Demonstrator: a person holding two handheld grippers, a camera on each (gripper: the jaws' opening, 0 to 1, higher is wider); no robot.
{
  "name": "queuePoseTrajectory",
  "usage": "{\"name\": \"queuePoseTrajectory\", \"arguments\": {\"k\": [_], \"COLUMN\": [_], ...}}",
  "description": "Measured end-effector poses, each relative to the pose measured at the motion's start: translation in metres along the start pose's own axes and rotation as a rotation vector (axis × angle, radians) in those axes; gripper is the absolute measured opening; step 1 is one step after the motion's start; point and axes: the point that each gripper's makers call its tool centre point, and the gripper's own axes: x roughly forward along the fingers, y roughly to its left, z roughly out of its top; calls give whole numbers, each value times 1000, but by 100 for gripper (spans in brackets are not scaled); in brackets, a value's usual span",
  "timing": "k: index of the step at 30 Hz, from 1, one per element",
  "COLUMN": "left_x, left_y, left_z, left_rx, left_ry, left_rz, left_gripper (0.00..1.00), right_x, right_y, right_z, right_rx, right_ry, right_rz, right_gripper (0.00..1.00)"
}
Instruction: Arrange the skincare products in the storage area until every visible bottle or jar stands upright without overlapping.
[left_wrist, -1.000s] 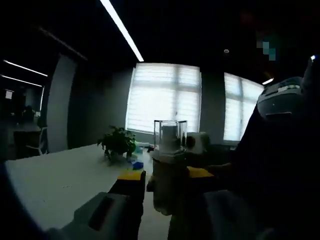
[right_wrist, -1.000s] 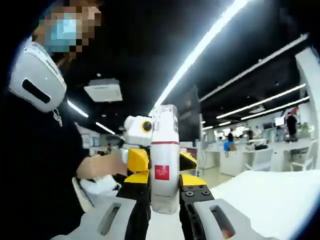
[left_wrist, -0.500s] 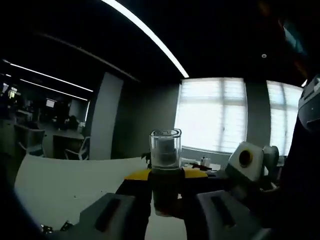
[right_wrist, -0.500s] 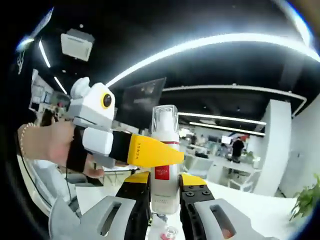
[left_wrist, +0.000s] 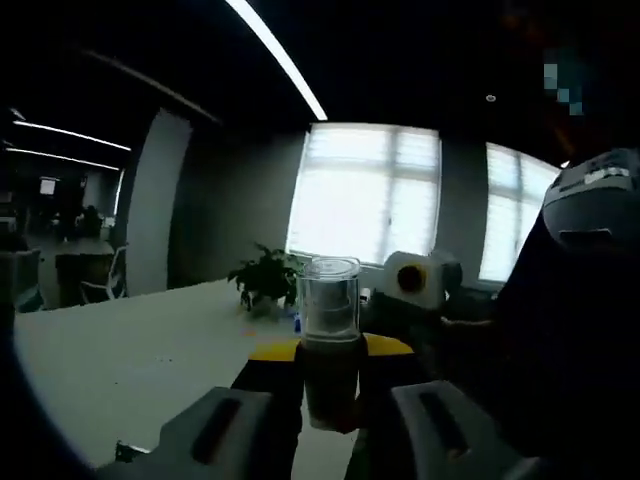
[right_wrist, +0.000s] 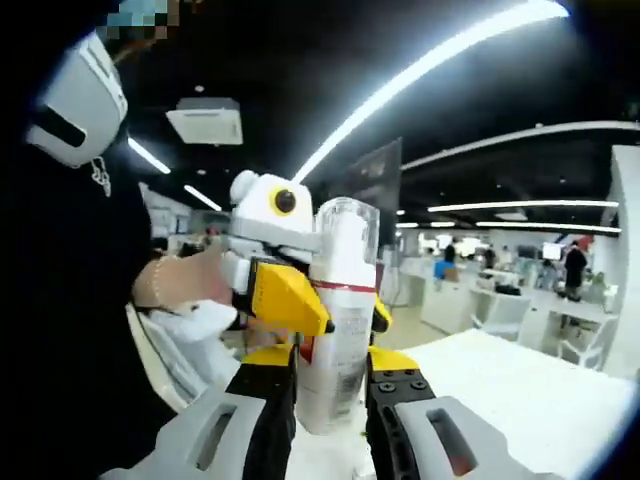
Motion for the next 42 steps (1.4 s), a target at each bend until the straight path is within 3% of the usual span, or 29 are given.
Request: {"name": "queuePoseTrajectory", "arguments": {"k": [5, 9, 12, 15, 18, 21, 23, 27, 30, 36, 42], "left_x": [7, 9, 10, 11, 7, 0, -7, -15, -19, -23, -33], "left_y": [-12, -16, -15, -14, -9, -4, -1, 5, 15, 21, 33], "left_z": [-12, -13, -11, -3, -9, -12, -17, -41, -59, -70, -93], "left_rx": [44, 69, 68, 170, 166, 150, 123, 57, 41, 6, -5], "left_ry": [105, 133, 120, 53, 67, 39, 11, 21, 40, 15, 54], "left_rz": [-72, -96, -99, -91, -61, -21, 4, 53, 133, 200, 291], "left_gripper": [21, 21, 21, 22, 26, 43, 50, 52, 65, 75, 91], "right_x": [-4, -10, -11, -12, -11, -13, -15, -17, -14, -9, -5], "right_y": [15, 16, 14, 10, 5, -2, -5, -10, -8, -6, -5], "right_z": [-6, -6, -1, 2, -1, -7, -12, -20, -24, -29, -38], "right_rx": [22, 79, 100, 67, 74, 93, 100, 109, 108, 112, 126], "right_ry": [23, 10, -42, -77, -80, -86, -79, -72, -59, -54, -45], "right_rz": [129, 160, 141, 120, 107, 79, 75, 64, 65, 78, 80], "right_gripper": [17, 14, 13, 12, 12, 12, 12, 12, 12, 12, 12]}}
